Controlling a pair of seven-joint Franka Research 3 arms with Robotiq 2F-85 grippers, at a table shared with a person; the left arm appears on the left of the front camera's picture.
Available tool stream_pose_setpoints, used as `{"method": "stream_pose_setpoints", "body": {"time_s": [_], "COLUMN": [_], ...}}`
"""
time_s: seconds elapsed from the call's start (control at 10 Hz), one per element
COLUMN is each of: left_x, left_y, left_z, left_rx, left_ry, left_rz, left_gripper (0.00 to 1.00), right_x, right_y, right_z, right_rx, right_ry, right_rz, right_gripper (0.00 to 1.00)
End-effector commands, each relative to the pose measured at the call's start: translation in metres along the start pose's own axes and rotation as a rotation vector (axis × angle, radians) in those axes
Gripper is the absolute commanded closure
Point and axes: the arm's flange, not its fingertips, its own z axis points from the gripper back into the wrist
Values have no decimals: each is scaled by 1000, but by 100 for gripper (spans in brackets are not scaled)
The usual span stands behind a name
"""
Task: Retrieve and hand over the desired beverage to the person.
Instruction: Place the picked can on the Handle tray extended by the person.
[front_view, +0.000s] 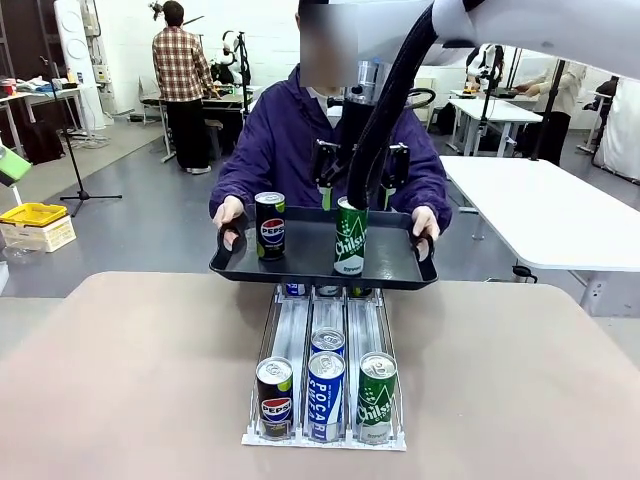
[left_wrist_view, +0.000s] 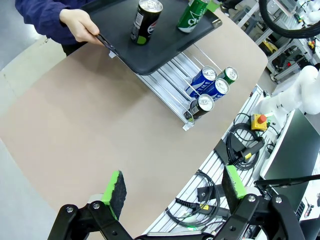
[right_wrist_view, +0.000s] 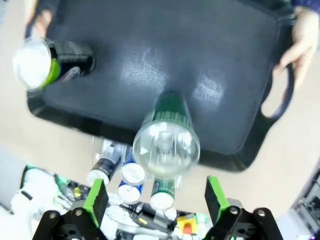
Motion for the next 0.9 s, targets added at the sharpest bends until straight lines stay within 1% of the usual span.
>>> {"method": "stream_pose_setpoints", "body": {"time_s": [0.0, 0.1, 0.2, 0.4, 0.5, 0.7, 0.8], "left_x": [0, 0, 0, 0, 0, 0, 0], "left_y": [1, 1, 1, 1, 1, 1, 1], "left_z": [1, 1, 1, 1, 1, 1, 1], "left_rx": [-13, -13, -13, -13, -13, -13, -13], "left_ry": [-12, -12, -12, -12, -12, -12, -12], "left_rz": [-10, -10, -10, -10, -10, -10, -10], "left_gripper": [0, 0, 0, 0, 0, 0, 0], "right_x": [-71, -101, -122, -149, -154, -159, -155], "right_y": [-30, -45, -58, -78, -87, -95, -85], "right_z": [19, 20, 14, -2, -5, -9, 1], "right_rx": [11, -3, -11, -22, -14, 13, -59], "right_ry": [-27, -40, -44, -39, -58, -75, -41], "right_rz": [3, -1, 0, 3, 5, -1, -16], "right_gripper": [0, 0, 0, 0, 0, 0, 0]}}
